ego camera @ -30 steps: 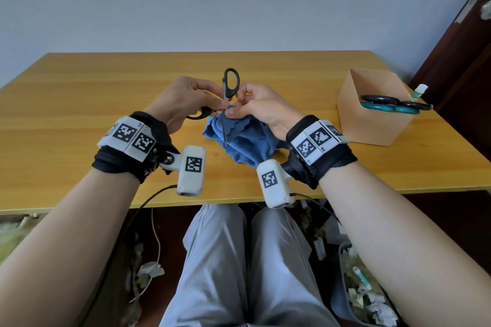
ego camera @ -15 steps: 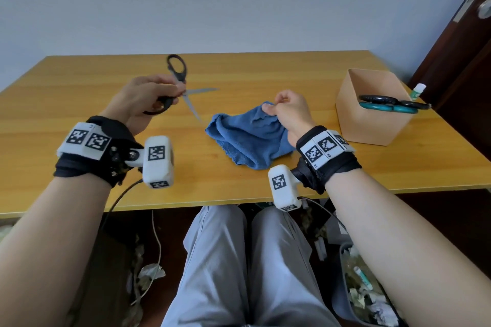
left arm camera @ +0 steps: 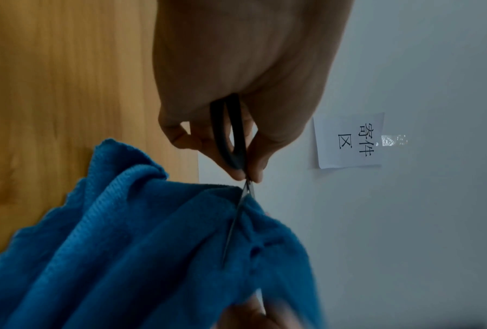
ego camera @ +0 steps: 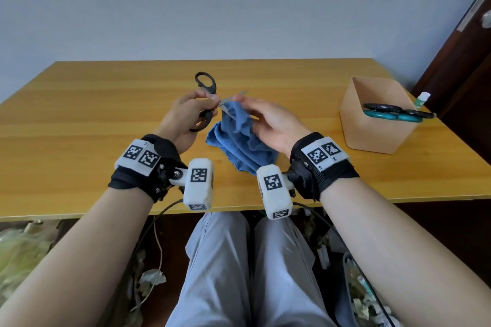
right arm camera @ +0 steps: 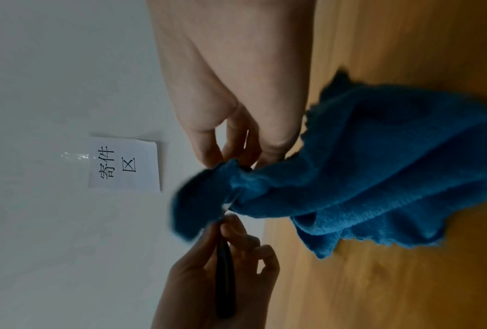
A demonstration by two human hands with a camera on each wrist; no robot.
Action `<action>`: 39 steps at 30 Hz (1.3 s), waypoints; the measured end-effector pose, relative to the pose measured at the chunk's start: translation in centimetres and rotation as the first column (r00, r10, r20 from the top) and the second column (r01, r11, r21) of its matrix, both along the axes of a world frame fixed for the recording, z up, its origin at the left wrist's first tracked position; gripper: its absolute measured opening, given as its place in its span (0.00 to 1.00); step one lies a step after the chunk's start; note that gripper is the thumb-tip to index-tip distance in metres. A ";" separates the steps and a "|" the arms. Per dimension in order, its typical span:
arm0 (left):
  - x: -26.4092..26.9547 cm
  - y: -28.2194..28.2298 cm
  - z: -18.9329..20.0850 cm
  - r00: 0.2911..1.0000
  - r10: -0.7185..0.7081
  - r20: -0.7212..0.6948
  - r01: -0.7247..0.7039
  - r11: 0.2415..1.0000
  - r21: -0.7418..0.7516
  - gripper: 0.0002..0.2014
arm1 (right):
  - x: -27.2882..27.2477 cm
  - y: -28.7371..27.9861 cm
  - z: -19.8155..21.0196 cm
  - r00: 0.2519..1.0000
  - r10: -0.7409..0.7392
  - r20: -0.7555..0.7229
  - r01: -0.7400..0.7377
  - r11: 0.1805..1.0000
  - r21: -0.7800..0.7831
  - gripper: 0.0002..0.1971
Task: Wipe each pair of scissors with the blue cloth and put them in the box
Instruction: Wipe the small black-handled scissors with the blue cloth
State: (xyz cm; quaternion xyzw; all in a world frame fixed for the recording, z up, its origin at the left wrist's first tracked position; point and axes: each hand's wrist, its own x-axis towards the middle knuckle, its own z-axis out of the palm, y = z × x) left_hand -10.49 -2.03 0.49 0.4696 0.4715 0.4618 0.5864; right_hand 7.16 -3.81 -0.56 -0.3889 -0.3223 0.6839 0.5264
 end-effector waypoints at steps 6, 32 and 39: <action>1.3 -0.8 -0.4 0.999 -0.013 0.039 0.010 0.997 0.070 0.12 | 0.0 -0.1 -0.4 0.999 0.017 0.040 -0.013 0.997 -0.079 0.13; 1.3 -0.6 -1.1 0.995 0.094 0.044 -0.096 0.994 0.045 0.12 | 0.0 0.1 -1.8 0.977 0.021 0.211 -0.008 0.998 -0.064 0.17; 2.0 -1.3 -1.3 0.998 0.058 0.014 -0.059 0.997 0.057 0.11 | -0.8 0.0 -1.4 0.983 0.006 0.182 0.010 0.997 -0.083 0.14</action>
